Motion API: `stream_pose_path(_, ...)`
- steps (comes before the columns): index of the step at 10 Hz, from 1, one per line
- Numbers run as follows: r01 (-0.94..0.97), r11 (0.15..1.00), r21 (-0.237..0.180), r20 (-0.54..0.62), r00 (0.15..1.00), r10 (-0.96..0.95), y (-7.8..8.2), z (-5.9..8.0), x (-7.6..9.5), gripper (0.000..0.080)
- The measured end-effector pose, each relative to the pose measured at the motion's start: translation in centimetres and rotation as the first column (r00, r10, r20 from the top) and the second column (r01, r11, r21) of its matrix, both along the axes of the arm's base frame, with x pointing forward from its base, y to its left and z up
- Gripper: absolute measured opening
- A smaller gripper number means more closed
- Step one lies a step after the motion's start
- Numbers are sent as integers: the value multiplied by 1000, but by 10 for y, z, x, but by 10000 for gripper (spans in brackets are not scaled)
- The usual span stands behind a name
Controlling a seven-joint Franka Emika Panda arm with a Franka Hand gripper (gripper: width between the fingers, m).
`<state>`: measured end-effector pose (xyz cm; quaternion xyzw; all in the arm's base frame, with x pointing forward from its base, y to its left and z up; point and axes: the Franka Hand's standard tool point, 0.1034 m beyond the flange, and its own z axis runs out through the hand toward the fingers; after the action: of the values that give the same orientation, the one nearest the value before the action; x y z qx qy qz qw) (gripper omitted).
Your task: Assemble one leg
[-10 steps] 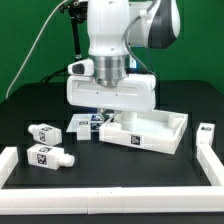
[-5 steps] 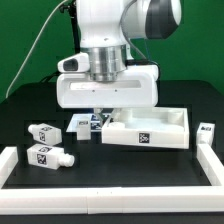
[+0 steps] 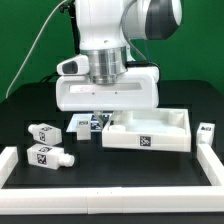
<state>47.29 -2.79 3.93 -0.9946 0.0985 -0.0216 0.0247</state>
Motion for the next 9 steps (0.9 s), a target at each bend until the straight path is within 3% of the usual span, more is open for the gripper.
stream_pose_path(1,-19,1000,-1,24,1000,19,1,4,31,57)
stream_pose_path(3,-128,992,-22,64,990,129,1,3,73,57)
stream_pose_path(5,-113,993,-18,51,992,114,1,0,64,57)
stream_pose_path(9,-116,993,-19,45,992,117,0,-4,64,57)
